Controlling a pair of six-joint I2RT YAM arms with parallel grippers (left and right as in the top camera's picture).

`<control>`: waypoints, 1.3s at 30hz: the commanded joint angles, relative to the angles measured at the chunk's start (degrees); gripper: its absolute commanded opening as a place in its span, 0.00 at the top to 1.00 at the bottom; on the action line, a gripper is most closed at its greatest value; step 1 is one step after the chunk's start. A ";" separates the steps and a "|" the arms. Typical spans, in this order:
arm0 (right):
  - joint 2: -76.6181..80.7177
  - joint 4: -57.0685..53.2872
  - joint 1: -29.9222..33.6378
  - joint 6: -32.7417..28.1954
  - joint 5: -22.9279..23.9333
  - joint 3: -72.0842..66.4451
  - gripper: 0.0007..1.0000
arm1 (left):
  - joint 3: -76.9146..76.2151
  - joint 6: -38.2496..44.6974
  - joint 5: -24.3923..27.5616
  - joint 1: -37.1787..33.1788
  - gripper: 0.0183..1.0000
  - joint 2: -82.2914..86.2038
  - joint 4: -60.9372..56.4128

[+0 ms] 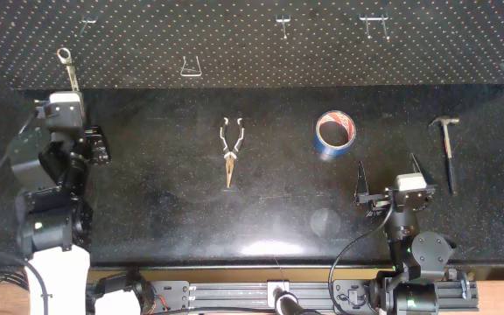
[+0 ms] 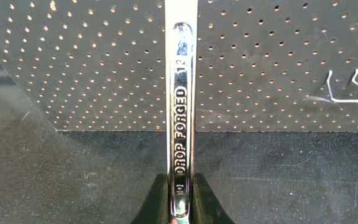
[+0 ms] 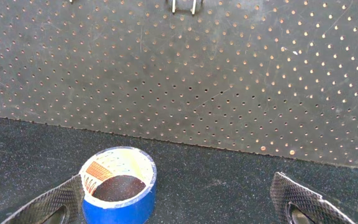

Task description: Place Tools Onto Pegboard

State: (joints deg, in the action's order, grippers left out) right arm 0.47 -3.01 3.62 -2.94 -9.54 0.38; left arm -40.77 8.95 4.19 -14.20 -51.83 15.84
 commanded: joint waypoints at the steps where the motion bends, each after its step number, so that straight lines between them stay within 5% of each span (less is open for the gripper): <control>1: -0.39 -0.20 -0.39 -0.35 -0.09 -0.15 0.01 | -0.63 0.96 0.79 0.09 0.99 -5.88 -2.91; 6: -0.39 -0.20 -0.39 -0.35 -0.07 -0.15 0.02 | -0.63 0.92 0.81 0.02 0.99 -12.96 -14.49; 23: -0.39 -0.20 -0.39 -0.35 -0.07 -0.15 0.02 | -0.66 -1.64 -2.01 1.84 0.99 -25.18 -23.87; 24: -0.39 -0.20 -0.39 -0.35 -0.07 -0.15 0.02 | -0.66 -1.64 -2.01 1.84 0.78 -26.08 -24.22; 25: -0.39 -0.20 -0.39 -0.35 -0.09 -0.15 0.02 | -0.66 -1.64 -2.01 1.86 0.29 -26.23 -24.44; 26: -0.39 -0.20 -0.39 -0.35 -0.07 -0.15 0.02 | -0.66 -1.62 -2.01 1.84 0.10 -26.23 -24.44; 28: -0.39 -0.20 -0.39 -0.35 -0.07 -0.15 0.02 | -1.18 -1.64 -1.11 1.86 0.01 -24.22 -21.55; 31: -0.39 -0.20 -0.39 -0.35 -0.09 -0.15 0.02 | -3.02 -8.66 2.32 8.39 0.01 -8.52 11.23; 33: -0.39 -0.20 -0.39 -0.35 -0.09 -0.15 0.02 | -3.06 -26.80 2.38 22.01 0.01 0.02 33.57; 34: -0.39 -0.20 -0.39 -0.35 -0.09 -0.15 0.02 | -3.08 -42.21 2.56 31.15 0.01 -2.47 37.09; 36: -0.39 -0.20 -0.39 -0.35 -0.07 -0.15 0.02 | -9.77 -55.21 4.00 39.32 0.01 -16.57 37.81; 39: -0.39 -0.20 -0.39 -0.35 -0.07 -0.15 0.02 | -48.43 -44.28 2.29 40.85 0.01 -53.64 53.75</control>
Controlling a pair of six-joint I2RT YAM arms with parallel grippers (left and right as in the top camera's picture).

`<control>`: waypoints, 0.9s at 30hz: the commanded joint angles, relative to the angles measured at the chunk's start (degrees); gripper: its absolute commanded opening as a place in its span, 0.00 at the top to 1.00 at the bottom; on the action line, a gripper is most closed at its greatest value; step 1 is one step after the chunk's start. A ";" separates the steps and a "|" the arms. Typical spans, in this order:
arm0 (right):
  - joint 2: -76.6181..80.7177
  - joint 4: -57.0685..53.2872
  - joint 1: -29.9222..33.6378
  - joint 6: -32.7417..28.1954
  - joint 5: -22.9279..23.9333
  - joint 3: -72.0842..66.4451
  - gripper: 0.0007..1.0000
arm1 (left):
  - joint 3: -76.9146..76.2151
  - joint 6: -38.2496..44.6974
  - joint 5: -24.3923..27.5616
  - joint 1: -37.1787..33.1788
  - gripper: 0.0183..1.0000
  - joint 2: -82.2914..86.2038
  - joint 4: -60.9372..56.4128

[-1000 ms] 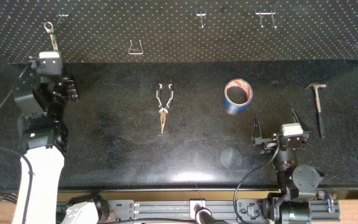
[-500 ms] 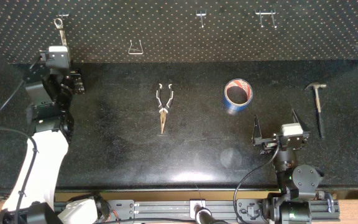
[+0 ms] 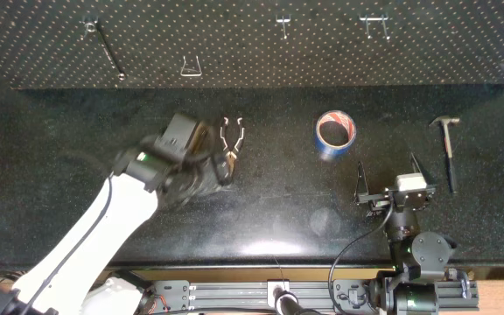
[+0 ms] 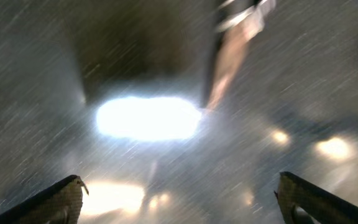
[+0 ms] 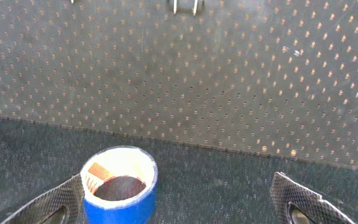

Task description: Place Tools Onto Pegboard

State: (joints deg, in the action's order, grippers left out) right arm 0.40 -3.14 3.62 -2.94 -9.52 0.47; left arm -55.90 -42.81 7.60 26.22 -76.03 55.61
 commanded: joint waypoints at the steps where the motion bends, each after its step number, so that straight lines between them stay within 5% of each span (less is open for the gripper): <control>1: -0.33 -0.07 -0.39 -0.35 -0.11 -0.24 0.02 | -44.39 12.37 -1.79 0.42 0.01 -38.58 17.14; 7: -0.33 -0.07 -0.39 -0.35 -0.11 -0.24 0.02 | -49.51 19.32 -6.97 -1.09 0.01 -48.17 24.15; 18: -0.33 -0.07 -0.39 -0.35 -0.09 -0.24 0.02 | -42.01 14.10 -1.07 -0.98 0.01 -51.10 14.08; 27: -0.33 -0.07 -0.39 -0.35 -0.11 -0.24 0.02 | -41.38 10.03 -4.17 -1.07 0.01 -51.10 10.78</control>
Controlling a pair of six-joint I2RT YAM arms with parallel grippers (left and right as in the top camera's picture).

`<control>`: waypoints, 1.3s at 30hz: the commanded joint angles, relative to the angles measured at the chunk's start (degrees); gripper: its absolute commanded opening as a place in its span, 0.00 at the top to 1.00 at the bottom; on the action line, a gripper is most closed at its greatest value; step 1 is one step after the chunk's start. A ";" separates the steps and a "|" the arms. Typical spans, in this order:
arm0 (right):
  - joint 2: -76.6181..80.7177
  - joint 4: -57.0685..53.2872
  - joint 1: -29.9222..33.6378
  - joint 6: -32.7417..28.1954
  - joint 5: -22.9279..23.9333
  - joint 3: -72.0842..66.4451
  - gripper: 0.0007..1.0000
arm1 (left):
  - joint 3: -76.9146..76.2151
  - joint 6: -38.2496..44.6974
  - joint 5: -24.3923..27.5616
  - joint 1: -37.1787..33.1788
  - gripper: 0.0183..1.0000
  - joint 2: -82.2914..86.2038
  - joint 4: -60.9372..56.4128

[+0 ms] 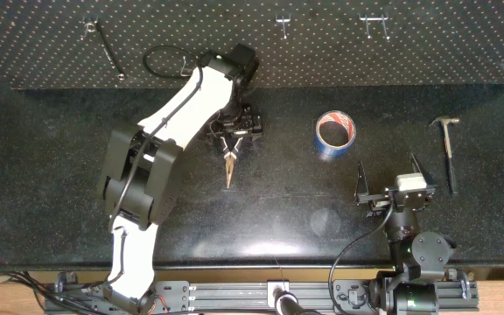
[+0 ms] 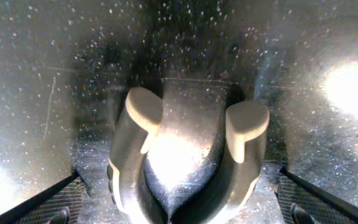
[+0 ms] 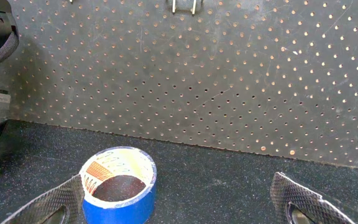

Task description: Place Tools Onto Pegboard

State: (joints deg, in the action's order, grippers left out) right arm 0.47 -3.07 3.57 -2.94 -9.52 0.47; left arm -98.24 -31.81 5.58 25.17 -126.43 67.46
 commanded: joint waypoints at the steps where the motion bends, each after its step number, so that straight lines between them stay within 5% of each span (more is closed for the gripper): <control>1: -0.39 -0.13 -0.35 -0.35 -0.11 -0.24 0.01 | 0.96 -0.96 -2.21 -0.02 0.01 -0.70 -1.09; 5: -0.39 -0.13 -0.35 -0.35 -0.09 -0.24 0.02 | 3.48 -0.98 -2.34 -0.02 0.01 -0.70 -2.38; 7: -0.39 -0.13 -0.35 -0.35 -0.11 -0.24 0.02 | 3.48 -0.96 -2.34 -0.02 0.21 -0.70 -2.38; 9: -0.39 -0.13 -0.35 -0.35 -0.11 -0.24 0.02 | 3.48 -0.96 -2.34 -0.02 0.18 -0.70 -2.38; 12: -0.39 -0.13 -0.35 -0.35 -0.09 -0.24 0.02 | 3.48 -0.96 -2.36 -0.02 0.65 -0.70 -2.38; 13: -0.39 -0.13 -0.35 -0.35 -0.11 -0.24 0.02 | 3.48 -0.94 -2.56 -0.02 0.95 -0.70 -2.38; 14: -0.39 -0.13 -0.35 -0.35 -0.11 -0.24 0.02 | 3.48 -0.94 -2.58 -0.02 0.99 -0.70 -2.38; 16: -0.39 -0.13 -0.35 -0.35 -0.09 -0.24 0.02 | 3.45 -0.76 -8.55 1.22 0.99 4.96 -2.40; 19: -0.39 -0.13 -0.35 -0.35 -0.11 -0.24 0.02 | 3.48 -0.76 -29.44 3.34 0.99 27.89 -4.00; 21: -0.39 -0.13 -0.35 -0.35 -0.09 -0.24 0.02 | 6.97 1.46 -37.31 0.50 0.99 41.20 -18.95; 23: -0.39 -0.13 -0.35 -0.35 -0.09 -0.24 0.02 | 23.32 17.86 -37.33 -1.60 0.99 48.09 -55.39; 24: -0.39 -0.13 -0.35 -0.35 -0.09 -0.24 0.02 | 30.36 19.30 -37.53 -1.66 0.99 49.57 -68.74; 28: -0.39 -0.13 -0.35 -0.35 -0.09 -0.24 0.02 | 42.42 19.28 -37.53 -2.01 0.99 49.07 -85.29; 31: -0.39 -0.13 -0.35 -0.35 -0.09 -0.24 0.02 | 56.19 19.26 -37.51 -2.29 0.99 49.07 -110.07; 39: -0.39 -0.13 -0.35 -0.35 -0.11 -0.24 0.02 | 54.66 20.96 -38.80 -2.34 0.99 40.87 -109.22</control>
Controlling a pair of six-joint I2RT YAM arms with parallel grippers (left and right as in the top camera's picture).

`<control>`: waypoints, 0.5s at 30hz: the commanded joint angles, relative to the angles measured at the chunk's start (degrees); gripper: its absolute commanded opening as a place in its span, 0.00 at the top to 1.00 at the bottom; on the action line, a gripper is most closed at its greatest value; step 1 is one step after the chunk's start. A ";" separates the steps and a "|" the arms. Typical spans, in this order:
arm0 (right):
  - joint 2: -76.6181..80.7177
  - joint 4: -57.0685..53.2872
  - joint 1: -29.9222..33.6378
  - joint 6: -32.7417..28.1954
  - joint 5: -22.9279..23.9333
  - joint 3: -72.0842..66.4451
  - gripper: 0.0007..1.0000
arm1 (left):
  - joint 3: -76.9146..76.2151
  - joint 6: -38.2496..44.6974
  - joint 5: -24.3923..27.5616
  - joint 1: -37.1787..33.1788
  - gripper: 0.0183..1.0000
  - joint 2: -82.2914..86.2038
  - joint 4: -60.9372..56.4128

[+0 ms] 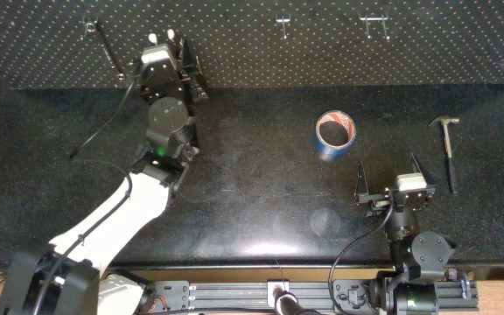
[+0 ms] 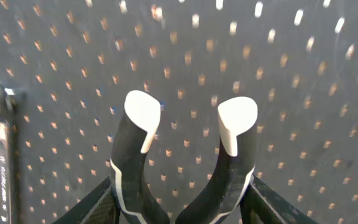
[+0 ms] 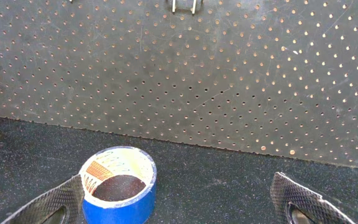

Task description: Place Tools Onto Pegboard

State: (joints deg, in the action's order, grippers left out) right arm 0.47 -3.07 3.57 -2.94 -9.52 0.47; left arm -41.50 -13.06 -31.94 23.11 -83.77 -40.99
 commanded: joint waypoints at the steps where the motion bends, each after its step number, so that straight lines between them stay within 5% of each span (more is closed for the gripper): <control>1: -0.39 -0.13 -0.35 -0.35 -0.09 -0.24 0.02 | -2.08 3.30 -1.29 -0.39 0.99 -1.90 -0.83; 15: -0.39 -0.13 -0.35 -0.35 -0.09 -0.24 0.02 | -3.85 3.28 1.38 -1.77 0.99 -10.12 -10.67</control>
State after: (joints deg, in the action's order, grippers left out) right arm 0.47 -3.07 3.57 -2.94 -9.52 0.47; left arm -43.68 -10.48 -31.92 21.61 -92.71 -50.87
